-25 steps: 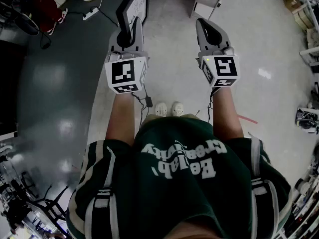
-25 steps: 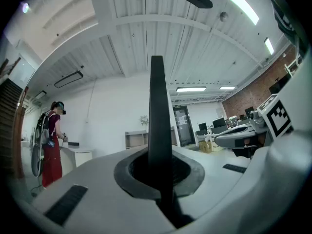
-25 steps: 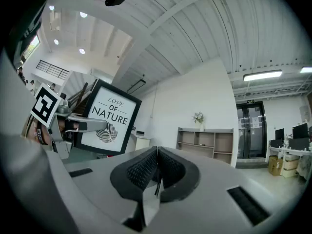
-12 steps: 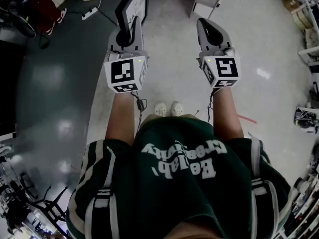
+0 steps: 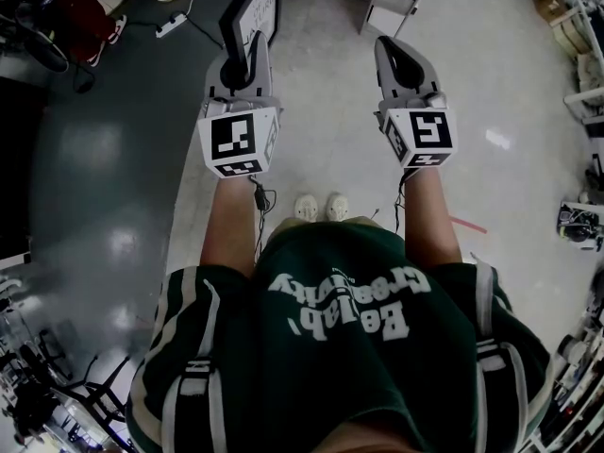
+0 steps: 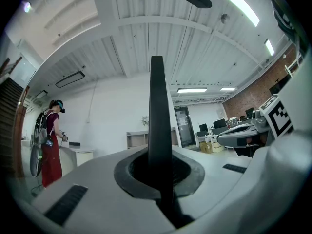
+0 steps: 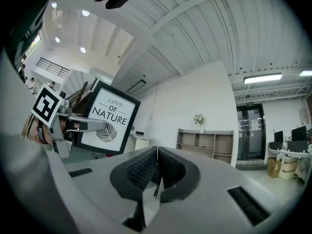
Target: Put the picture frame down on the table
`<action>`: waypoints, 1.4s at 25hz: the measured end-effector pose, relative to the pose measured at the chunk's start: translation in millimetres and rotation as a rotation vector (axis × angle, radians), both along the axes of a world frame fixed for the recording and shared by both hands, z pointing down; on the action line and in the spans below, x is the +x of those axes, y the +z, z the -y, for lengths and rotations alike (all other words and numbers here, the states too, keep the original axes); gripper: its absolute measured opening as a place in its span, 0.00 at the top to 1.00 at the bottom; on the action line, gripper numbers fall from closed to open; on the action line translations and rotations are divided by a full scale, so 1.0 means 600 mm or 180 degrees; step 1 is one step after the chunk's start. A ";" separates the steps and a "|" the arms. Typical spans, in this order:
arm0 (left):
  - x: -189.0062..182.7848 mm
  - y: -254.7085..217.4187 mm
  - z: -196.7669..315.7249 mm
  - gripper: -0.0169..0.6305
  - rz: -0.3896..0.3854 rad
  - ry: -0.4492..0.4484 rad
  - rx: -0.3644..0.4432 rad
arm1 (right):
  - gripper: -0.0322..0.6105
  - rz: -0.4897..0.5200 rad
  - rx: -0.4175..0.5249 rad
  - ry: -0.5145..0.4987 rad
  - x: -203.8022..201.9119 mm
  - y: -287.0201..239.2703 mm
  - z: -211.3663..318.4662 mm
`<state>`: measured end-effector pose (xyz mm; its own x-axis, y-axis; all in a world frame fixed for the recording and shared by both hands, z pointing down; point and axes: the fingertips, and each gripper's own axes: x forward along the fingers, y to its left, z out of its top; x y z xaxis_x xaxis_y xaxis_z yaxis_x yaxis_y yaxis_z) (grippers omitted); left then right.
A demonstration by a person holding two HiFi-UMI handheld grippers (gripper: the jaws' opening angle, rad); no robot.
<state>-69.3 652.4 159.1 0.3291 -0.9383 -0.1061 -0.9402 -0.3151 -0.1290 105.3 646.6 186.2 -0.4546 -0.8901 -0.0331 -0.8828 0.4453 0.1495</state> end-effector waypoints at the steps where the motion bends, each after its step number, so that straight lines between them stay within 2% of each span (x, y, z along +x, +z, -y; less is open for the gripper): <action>1: -0.005 -0.001 -0.001 0.93 0.0000 -0.0001 0.0002 | 0.89 0.0003 -0.0002 0.0002 -0.005 0.000 -0.001; 26: -0.090 0.004 -0.003 0.93 0.0012 0.0134 0.0042 | 0.89 0.0045 0.0062 0.0135 -0.087 0.002 -0.010; 35: -0.092 0.002 0.030 0.93 0.0014 0.0168 0.0050 | 0.89 0.0048 0.0095 0.0155 -0.092 -0.005 0.020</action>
